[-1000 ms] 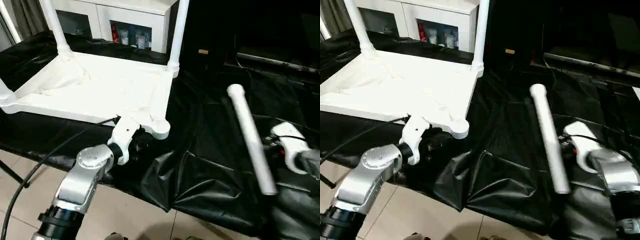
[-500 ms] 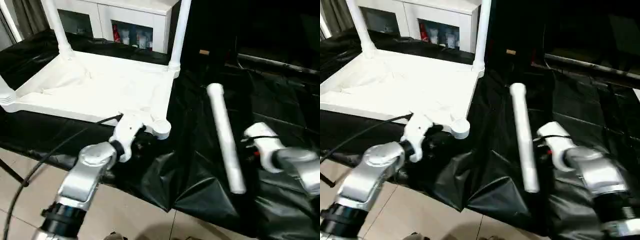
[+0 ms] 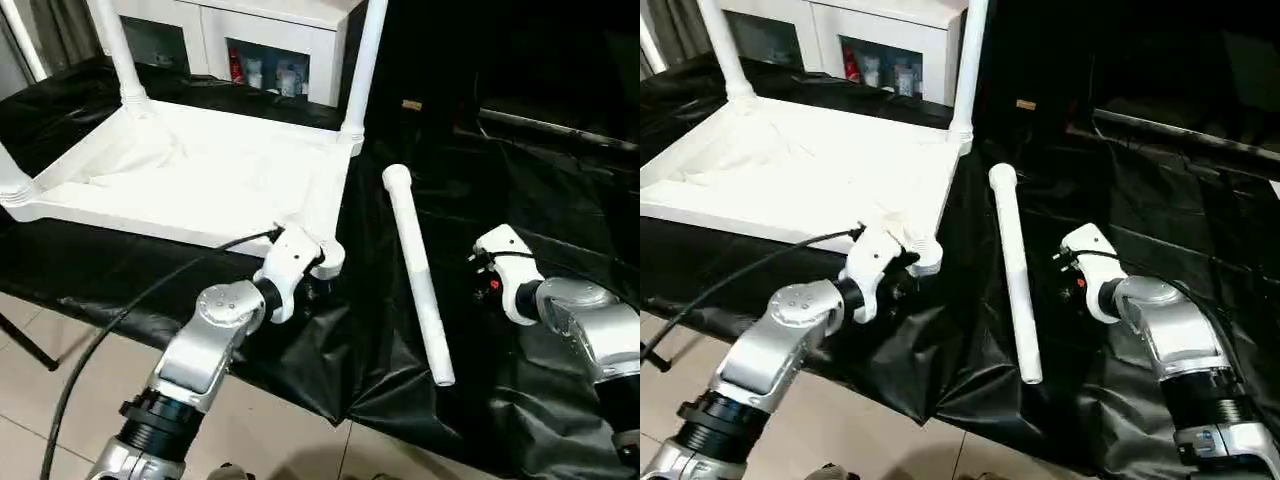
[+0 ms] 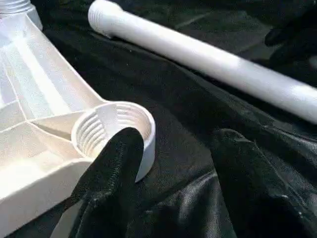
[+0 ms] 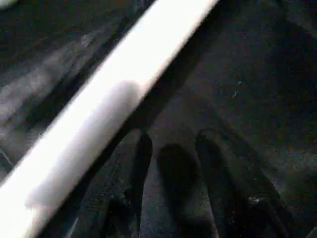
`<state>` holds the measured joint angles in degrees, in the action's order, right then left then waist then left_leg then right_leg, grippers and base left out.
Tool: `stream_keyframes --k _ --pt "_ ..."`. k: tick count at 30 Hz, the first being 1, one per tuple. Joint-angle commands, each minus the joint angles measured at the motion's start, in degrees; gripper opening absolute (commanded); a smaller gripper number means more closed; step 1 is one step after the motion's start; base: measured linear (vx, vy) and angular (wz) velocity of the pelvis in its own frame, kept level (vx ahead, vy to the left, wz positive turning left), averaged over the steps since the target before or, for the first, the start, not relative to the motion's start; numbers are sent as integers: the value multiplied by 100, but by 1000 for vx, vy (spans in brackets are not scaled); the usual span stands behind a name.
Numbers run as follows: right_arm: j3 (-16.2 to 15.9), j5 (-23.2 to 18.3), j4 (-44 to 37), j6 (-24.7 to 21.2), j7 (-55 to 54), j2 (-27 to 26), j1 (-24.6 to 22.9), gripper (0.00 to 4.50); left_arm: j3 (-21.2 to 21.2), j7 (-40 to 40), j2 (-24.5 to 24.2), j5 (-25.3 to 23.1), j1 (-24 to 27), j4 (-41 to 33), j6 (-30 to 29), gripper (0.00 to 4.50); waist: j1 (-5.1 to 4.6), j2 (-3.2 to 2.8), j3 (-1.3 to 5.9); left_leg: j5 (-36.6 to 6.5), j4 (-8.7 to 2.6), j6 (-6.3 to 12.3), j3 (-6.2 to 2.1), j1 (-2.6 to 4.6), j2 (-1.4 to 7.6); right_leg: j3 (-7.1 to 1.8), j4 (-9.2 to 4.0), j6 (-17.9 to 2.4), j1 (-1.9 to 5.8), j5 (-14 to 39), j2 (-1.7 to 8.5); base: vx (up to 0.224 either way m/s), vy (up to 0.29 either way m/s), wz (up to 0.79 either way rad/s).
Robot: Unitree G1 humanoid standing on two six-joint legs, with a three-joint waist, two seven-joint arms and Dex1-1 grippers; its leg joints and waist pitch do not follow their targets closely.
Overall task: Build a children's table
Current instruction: Insert table leg to table base
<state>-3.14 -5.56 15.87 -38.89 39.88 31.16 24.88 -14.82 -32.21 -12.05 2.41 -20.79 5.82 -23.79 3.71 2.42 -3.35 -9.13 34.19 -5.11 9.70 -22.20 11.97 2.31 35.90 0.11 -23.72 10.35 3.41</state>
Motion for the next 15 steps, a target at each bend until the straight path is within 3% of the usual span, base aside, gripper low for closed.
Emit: stream_keyframes --k 1,2,5,7,15 --pt "287 -272 -93 -212 51 -15 190 195 -22 -18 4 -50 -104 32 22 260 32 43 385 -1344 -345 150 20 74 61 -177 -537 -867 283 1676 316 0 0 0" --pt "400 -549 -190 -407 239 -66 280 205 -7 -31 -23 -43 -109 35 38 260 23 52 380 -1419 -342 161 21 91 60 -173 -551 -843 275 1835 310 0 0 0" --pt "402 -725 -311 -684 356 -151 351 237 6 -47 -50 -36 -94 16 63 260 32 62 384 -1353 -353 170 8 82 70 -170 -533 -818 283 1802 316 0 0 0" --pt "198 -580 -231 -746 302 -203 355 249 2 -70 -85 -22 -47 -49 78 260 38 82 385 -1305 -352 152 17 84 74 -169 -539 -832 273 1785 321 0 0 0" --pt "-53 -226 345 -811 -307 -514 489 305 13 -65 -131 -26 -33 -70 73 260 66 91 383 -1240 -360 37 18 87 74 -178 -514 -847 265 1777 337 0 0 0"
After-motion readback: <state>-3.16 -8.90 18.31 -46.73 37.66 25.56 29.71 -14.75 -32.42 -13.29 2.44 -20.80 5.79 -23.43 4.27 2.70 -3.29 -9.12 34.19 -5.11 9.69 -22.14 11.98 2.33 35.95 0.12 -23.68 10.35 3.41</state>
